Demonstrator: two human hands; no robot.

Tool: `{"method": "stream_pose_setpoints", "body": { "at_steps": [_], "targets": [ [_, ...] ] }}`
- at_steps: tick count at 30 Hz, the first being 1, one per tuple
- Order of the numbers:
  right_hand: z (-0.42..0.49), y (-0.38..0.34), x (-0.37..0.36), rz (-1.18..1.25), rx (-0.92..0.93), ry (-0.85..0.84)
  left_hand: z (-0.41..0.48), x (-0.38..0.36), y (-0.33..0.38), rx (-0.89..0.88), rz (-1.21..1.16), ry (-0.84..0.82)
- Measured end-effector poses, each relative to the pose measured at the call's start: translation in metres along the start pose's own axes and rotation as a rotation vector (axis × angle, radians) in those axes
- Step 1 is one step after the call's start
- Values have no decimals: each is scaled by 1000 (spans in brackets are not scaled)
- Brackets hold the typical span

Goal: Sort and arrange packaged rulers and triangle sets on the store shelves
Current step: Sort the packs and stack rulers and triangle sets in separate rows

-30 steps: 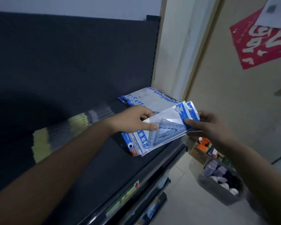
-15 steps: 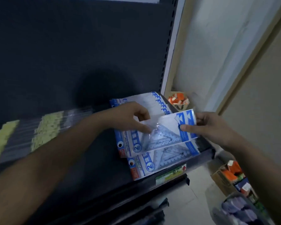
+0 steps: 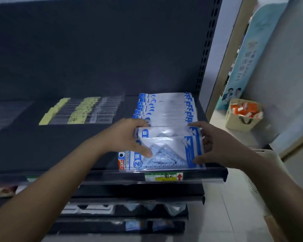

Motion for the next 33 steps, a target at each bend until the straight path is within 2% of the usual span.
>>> {"method": "stream_pose_setpoints", "body": {
  "at_steps": [4, 7, 10, 17, 21, 25, 30, 33],
  "targets": [
    [-5, -4, -7, -202, 16, 166, -12, -9, -3, -21, -1, -23],
    [-6, -3, -16, -388, -9, 218, -16, -14, -8, -41, -76, -26],
    [-2, 1, -21, -440, -11, 250, -15, -13, -13, -35, -101, 10],
    [27, 4, -18, -405, -14, 307, 12, -4, -27, 3, -98, 77],
    [39, -4, -13, -363, -17, 326, 22, 0, -23, -48, 46, 146],
    [27, -4, -13, -303, 46, 496, 16, 5, -16, -75, -14, 238],
    [12, 7, -14, -52, -54, 384, 6, 0, -16, -22, -118, 168],
    [12, 7, -14, 26, -73, 367, 10, -7, -17, 26, -154, 197]
  ]
}}
Point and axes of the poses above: each hand's wrist, its own z-axis towards the middle knuckle, its own x-axis out of the back of the hand, y = z × x, the point moved 1 cm from there along z, towards the middle knuckle, and after that the axes turned 1 degree about y, right-handed, at the moved point
